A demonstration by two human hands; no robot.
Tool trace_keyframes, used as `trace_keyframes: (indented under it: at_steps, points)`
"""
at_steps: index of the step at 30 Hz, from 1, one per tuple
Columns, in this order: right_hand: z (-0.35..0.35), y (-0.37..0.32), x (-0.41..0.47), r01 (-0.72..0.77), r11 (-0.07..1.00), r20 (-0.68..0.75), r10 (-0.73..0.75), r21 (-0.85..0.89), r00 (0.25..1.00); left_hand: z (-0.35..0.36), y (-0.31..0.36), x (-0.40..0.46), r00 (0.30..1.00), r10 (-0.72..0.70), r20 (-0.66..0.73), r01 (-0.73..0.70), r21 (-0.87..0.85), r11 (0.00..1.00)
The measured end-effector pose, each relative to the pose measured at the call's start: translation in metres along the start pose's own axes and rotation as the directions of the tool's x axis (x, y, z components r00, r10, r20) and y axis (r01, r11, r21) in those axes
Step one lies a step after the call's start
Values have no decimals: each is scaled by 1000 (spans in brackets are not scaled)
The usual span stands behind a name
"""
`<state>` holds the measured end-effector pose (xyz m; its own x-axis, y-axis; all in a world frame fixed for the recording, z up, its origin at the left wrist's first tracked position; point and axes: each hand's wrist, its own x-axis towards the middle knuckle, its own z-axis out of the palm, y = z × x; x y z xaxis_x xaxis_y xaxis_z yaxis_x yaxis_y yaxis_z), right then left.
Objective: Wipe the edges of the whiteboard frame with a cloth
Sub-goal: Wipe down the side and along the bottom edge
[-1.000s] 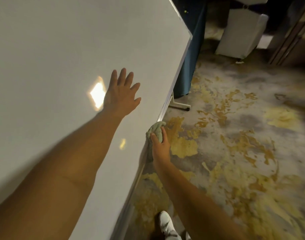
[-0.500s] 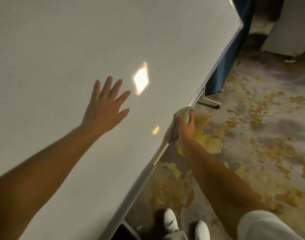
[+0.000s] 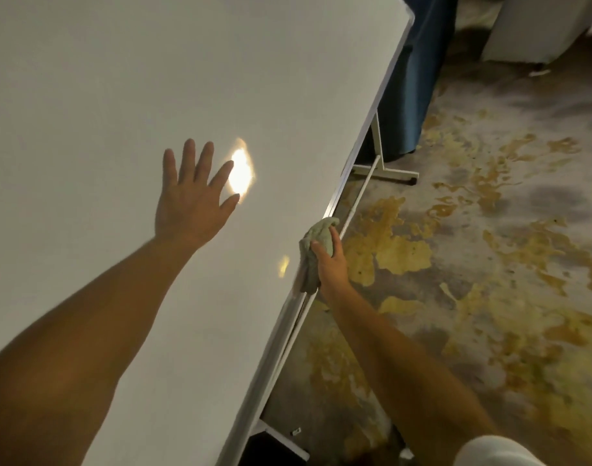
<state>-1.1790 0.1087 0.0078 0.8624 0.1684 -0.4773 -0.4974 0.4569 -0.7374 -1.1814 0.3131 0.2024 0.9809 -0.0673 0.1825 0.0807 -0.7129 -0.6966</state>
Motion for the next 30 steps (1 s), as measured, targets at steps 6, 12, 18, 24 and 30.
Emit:
trace_keyframes:
  at_steps: [6,12,18,24,30]
  points:
    - [-14,34,-14,-126,974,58,117,189,991,-5,-10,-7,997,71,43,-67,-81,994]
    - [-20,72,-53,-183,933,-6,194,310,981,2,-29,-34,990,138,30,-137,-56,989]
    - [11,105,-105,60,952,-71,-40,300,997,16,-12,-81,992,122,-45,-120,30,992]
    - [27,145,-149,107,979,-130,-86,171,988,33,-6,-101,987,156,-38,-151,97,984]
    - [34,163,-173,7,979,-117,17,202,993,37,-9,-117,989,145,-24,-142,90,986]
